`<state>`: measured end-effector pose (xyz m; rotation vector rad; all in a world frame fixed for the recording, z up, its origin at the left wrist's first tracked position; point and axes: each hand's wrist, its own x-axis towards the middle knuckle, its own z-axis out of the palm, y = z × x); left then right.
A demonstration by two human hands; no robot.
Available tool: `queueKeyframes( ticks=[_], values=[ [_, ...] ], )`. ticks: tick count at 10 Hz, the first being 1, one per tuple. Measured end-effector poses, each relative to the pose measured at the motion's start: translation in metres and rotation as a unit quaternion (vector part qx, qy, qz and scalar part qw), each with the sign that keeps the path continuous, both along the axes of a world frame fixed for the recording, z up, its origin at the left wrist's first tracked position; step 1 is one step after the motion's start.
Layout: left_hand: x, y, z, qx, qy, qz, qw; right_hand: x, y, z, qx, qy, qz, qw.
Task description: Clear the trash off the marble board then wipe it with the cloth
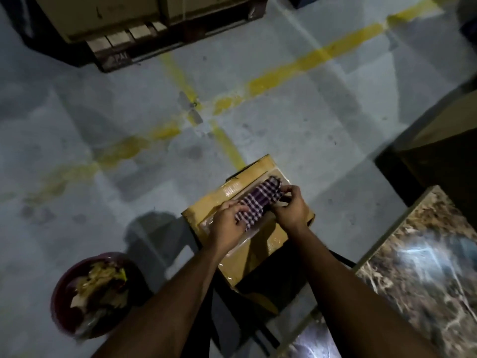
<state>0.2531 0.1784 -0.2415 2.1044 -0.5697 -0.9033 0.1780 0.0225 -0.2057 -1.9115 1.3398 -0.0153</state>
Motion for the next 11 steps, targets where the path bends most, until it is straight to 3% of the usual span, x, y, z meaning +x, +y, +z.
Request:
queueKeyframes(
  ticks=[1,2,3,4,5,6,8,9,10,11],
  values=[
    [-0.003,-0.006,-0.012,0.077,-0.084,-0.096,0.989,0.001,-0.007,-0.007,-0.028,0.110,0.084,0.990],
    [-0.012,-0.003,-0.013,0.110,-0.213,-0.158,0.958,0.004,-0.004,-0.005,-0.074,0.133,0.170,0.974],
    [-0.016,-0.001,-0.020,0.113,-0.223,-0.241,0.938,0.012,-0.001,-0.011,-0.126,0.191,0.346,0.910],
    [-0.016,0.003,-0.030,0.118,-0.201,-0.267,0.935,0.016,-0.002,-0.027,-0.158,0.294,0.454,0.826],
    [-0.016,0.007,-0.038,0.113,-0.184,-0.294,0.931,0.012,-0.006,-0.044,-0.098,0.367,0.463,0.801],
    [-0.016,0.010,-0.044,0.118,-0.182,-0.304,0.927,0.010,-0.011,-0.047,-0.085,0.372,0.473,0.794],
    [-0.020,0.006,-0.013,0.094,-0.154,-0.271,0.946,0.003,-0.011,-0.008,-0.112,0.289,0.458,0.833],
    [-0.019,0.004,0.013,0.103,-0.176,-0.279,0.939,-0.016,-0.002,0.029,-0.109,0.254,0.435,0.857],
    [-0.020,0.009,0.051,0.041,-0.221,-0.240,0.944,-0.046,0.011,0.071,-0.125,0.195,0.407,0.883],
    [-0.027,0.003,0.102,-0.017,-0.271,-0.250,0.929,-0.082,0.016,0.106,-0.161,0.158,0.364,0.904]
  ],
)
